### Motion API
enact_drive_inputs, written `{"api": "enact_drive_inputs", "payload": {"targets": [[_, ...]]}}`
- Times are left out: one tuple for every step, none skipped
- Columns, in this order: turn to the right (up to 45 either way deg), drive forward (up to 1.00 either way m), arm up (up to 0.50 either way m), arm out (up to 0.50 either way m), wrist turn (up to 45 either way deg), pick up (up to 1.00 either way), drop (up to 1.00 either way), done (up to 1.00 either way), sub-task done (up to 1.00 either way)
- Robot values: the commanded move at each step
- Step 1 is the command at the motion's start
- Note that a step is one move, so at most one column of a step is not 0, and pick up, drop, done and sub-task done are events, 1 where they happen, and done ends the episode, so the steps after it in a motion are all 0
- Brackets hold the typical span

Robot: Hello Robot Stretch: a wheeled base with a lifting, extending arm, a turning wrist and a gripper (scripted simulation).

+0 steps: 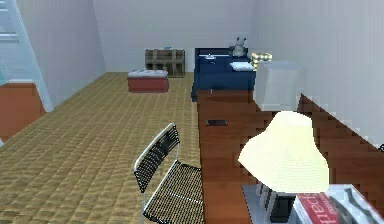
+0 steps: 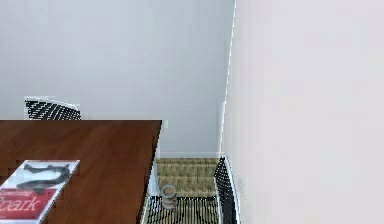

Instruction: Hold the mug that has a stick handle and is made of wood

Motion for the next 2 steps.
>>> {"api": "enact_drive_inputs", "payload": {"targets": [[0.0,0.0,0.48,0.0,0.0,0.0,0.0,0.0,0.0],[0.0,0.0,0.0,0.34,0.0,0.0,0.0,0.0,0.0]]}}
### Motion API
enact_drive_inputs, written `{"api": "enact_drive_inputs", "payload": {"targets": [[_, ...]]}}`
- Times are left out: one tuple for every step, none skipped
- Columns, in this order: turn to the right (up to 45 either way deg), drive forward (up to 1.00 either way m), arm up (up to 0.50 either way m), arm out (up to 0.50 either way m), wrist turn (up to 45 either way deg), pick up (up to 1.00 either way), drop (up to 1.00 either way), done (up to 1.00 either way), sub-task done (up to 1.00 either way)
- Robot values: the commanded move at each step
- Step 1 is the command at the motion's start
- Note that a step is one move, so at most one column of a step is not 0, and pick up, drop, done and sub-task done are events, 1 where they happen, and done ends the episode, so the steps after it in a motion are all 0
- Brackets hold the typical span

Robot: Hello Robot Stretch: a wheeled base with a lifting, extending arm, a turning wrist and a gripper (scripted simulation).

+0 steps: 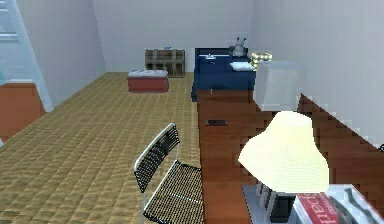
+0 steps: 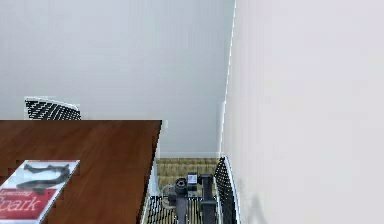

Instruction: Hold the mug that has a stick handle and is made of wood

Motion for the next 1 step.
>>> {"api": "enact_drive_inputs", "payload": {"targets": [[0.0,0.0,0.0,0.0,45.0,0.0,0.0,0.0,0.0]]}}
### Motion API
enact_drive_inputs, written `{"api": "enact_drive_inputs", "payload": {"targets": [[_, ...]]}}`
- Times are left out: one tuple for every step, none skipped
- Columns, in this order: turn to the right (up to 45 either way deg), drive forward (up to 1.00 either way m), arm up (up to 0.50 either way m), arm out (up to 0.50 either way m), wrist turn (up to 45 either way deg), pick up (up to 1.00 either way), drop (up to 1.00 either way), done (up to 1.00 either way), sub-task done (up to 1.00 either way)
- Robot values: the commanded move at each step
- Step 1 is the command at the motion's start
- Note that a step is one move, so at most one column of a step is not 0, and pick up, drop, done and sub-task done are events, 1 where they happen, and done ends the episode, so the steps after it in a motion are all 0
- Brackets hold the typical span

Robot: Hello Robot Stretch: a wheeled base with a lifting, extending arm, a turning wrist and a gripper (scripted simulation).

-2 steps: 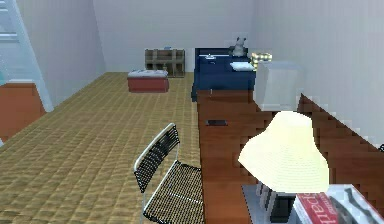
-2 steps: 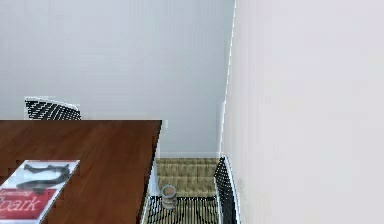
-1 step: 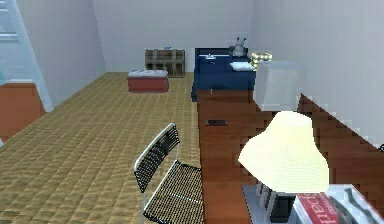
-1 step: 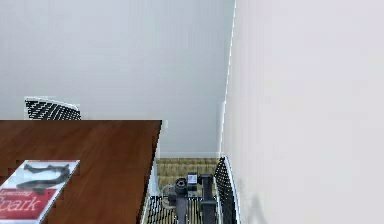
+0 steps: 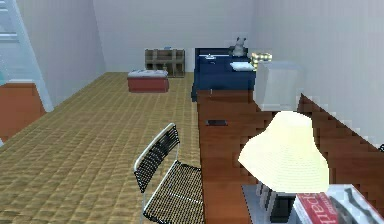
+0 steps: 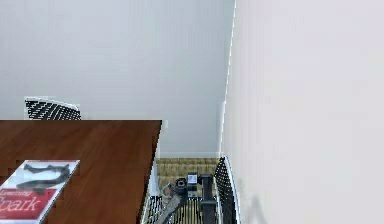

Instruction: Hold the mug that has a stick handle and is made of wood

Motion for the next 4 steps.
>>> {"api": "enact_drive_inputs", "payload": {"targets": [[0.0,0.0,0.0,0.0,45.0,0.0,0.0,0.0,0.0],[0.0,0.0,0.0,0.0,45.0,0.0,0.0,0.0,0.0],[0.0,0.0,0.0,0.0,27.0,0.0,0.0,0.0,0.0],[0.0,0.0,-0.3,0.0,0.0,0.0,0.0,0.0,0.0]]}}
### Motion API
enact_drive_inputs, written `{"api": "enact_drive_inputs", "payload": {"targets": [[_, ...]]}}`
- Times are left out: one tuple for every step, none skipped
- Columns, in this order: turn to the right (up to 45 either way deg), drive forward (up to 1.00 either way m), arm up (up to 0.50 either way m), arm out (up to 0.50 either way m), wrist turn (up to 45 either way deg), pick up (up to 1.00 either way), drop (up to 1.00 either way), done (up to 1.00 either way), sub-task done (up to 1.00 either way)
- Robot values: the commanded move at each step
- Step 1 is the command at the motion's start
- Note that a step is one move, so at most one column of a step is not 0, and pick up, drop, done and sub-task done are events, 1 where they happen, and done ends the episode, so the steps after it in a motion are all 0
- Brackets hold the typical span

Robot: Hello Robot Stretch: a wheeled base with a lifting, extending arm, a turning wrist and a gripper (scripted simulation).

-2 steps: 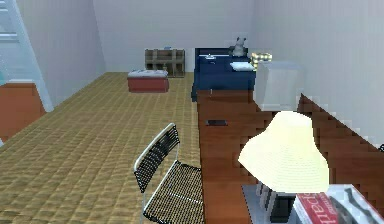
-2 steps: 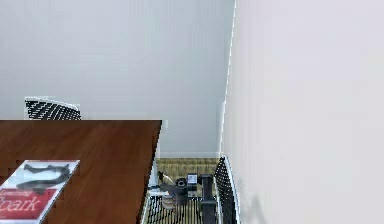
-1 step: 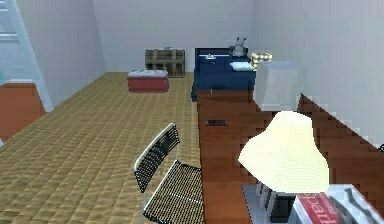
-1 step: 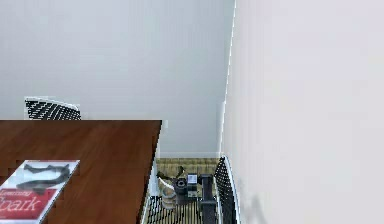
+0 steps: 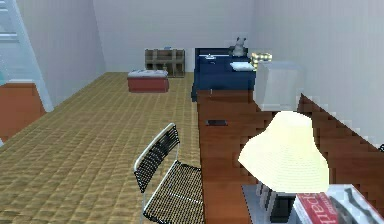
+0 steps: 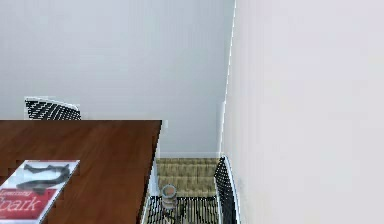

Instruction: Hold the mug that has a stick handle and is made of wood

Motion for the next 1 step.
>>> {"api": "enact_drive_inputs", "payload": {"targets": [[0.0,0.0,0.0,0.0,0.0,1.0,0.0,0.0,0.0]]}}
